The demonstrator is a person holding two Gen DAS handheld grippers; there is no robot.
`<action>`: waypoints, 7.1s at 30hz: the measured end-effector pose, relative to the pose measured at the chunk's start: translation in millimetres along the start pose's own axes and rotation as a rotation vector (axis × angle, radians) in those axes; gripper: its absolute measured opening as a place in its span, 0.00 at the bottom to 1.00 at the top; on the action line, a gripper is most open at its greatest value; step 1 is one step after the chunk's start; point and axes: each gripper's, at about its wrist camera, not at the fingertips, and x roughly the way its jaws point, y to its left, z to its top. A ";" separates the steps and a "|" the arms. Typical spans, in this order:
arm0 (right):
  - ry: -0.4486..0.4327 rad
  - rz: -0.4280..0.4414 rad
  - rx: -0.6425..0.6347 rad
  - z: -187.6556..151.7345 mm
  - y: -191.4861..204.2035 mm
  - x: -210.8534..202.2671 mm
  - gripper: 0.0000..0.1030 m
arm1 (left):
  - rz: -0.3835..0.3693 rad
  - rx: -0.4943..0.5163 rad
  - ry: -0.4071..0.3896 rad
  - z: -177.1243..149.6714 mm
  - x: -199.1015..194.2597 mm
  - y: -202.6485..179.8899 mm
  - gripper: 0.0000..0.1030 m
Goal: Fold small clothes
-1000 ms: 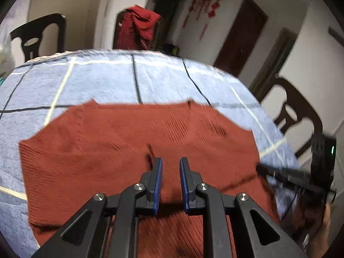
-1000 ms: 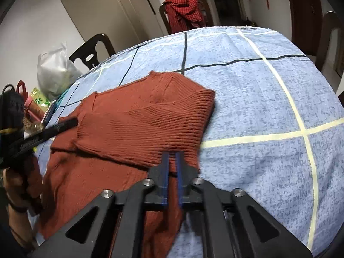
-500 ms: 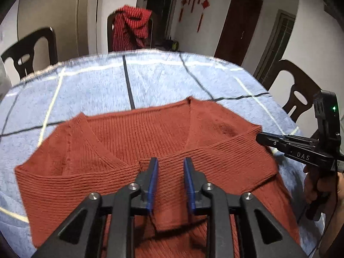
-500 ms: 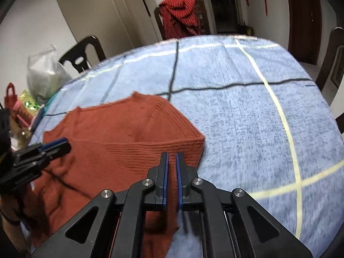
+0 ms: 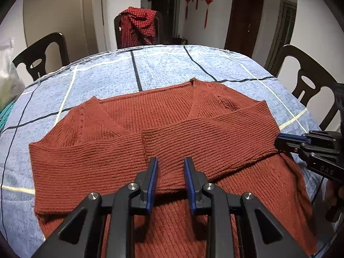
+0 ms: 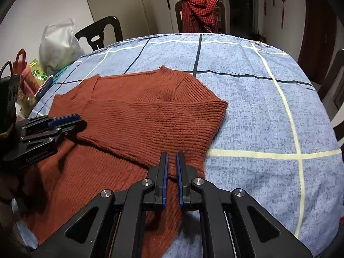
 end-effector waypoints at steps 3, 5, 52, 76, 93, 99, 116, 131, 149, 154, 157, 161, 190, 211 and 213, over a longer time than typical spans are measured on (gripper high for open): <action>-0.020 0.002 -0.014 -0.4 4.3 -12.8 0.11 | 0.024 0.005 -0.004 -2.8 -7.5 0.4 0.26; -0.033 0.011 -0.015 -1.2 6.8 -20.7 0.13 | 0.030 0.002 -0.011 -4.5 -13.7 1.3 0.26; -0.005 0.151 0.119 -97.3 8.0 -73.4 0.41 | 0.112 -0.230 -0.042 -138.4 -117.0 80.8 0.42; 0.062 0.376 0.173 -115.9 19.0 -62.9 0.41 | 0.005 -0.316 -0.015 -162.2 -123.3 62.4 0.42; 0.077 0.428 0.216 -123.2 20.7 -56.5 0.16 | -0.205 -0.455 -0.050 -173.0 -124.7 79.5 0.37; 0.070 0.417 0.197 -118.1 28.0 -53.5 0.08 | -0.218 -0.448 -0.038 -168.7 -116.5 77.4 0.12; 0.049 0.404 0.268 -134.0 -5.8 -63.8 0.06 | -0.230 -0.477 -0.053 -186.1 -129.5 98.9 0.07; 0.087 0.405 0.239 -128.9 -1.7 -61.9 0.08 | -0.286 -0.452 -0.066 -183.3 -133.0 94.7 0.07; -0.147 0.581 0.260 -42.4 -8.3 -90.6 0.08 | -0.330 -0.412 -0.331 -88.8 -165.2 119.8 0.07; -0.201 0.589 0.273 2.4 -14.9 -86.0 0.08 | -0.311 -0.419 -0.355 -45.4 -150.8 141.6 0.07; -0.210 0.590 0.287 25.0 -20.8 -75.7 0.08 | -0.305 -0.438 -0.348 -24.6 -136.1 153.9 0.07; -0.179 0.581 0.325 43.5 -29.0 -46.8 0.08 | -0.287 -0.460 -0.308 -6.2 -106.0 163.7 0.07; -0.021 0.705 0.702 79.4 -88.7 66.1 0.30 | -0.282 -0.755 -0.113 10.4 -0.6 217.1 0.29; -0.011 0.286 0.145 41.2 -10.2 19.5 0.29 | -0.172 -0.373 -0.082 -11.3 -40.1 132.4 0.34; -0.009 0.257 0.081 28.8 4.1 13.9 0.29 | -0.183 -0.307 -0.075 -15.9 -43.6 111.3 0.34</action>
